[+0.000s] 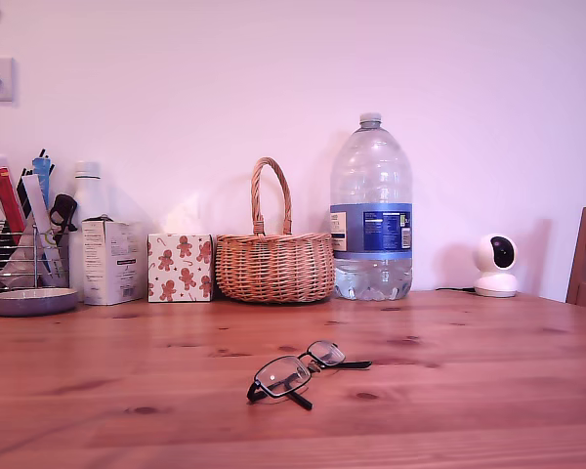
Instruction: Pick up the glasses and close them, then place them back on the table
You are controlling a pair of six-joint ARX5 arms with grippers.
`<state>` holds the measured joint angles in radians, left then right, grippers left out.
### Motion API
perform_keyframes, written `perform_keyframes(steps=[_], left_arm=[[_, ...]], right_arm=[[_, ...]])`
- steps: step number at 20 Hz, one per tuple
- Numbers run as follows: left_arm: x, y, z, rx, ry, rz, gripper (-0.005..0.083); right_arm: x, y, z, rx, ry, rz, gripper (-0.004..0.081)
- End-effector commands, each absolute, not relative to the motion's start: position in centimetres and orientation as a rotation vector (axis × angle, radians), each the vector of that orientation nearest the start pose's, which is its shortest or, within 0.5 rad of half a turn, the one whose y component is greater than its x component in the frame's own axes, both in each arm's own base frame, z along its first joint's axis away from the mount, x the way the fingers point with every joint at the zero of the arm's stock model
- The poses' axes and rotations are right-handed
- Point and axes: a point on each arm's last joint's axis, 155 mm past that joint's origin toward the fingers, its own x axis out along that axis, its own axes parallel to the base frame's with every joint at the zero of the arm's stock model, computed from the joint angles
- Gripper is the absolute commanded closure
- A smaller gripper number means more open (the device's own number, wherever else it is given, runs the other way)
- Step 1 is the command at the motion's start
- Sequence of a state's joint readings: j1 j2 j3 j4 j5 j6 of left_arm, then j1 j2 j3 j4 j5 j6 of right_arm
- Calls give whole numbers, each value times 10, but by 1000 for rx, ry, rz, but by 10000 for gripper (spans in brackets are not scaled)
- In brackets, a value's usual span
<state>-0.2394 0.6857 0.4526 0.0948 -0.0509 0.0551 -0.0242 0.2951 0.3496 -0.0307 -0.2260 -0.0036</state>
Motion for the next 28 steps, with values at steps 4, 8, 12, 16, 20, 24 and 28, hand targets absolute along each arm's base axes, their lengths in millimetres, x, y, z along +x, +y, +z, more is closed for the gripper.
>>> perform_keyframes(steps=[4, 8, 12, 16, 20, 24, 28], left_arm=[[288, -56, 217, 41, 102, -167, 793], [273, -57, 205, 12, 81, -180, 793], [263, -58, 197, 16, 94, -194, 793], [259, -58, 205, 10, 60, -197, 793], [256, -58, 191, 19, 116, -203, 792], [251, -57, 165, 38, 222, -202, 792], [245, -55, 142, 54, 316, -201, 792]], right_arm=[[252, 38, 246, 2, 25, 214, 783], [247, 42, 239, -17, 50, 224, 783], [244, 42, 226, -19, 49, 212, 783], [240, 45, 203, -6, 56, 224, 783], [236, 45, 204, 21, 55, 225, 783], [233, 45, 176, 25, 169, 223, 783], [224, 45, 139, 30, 321, 221, 783]])
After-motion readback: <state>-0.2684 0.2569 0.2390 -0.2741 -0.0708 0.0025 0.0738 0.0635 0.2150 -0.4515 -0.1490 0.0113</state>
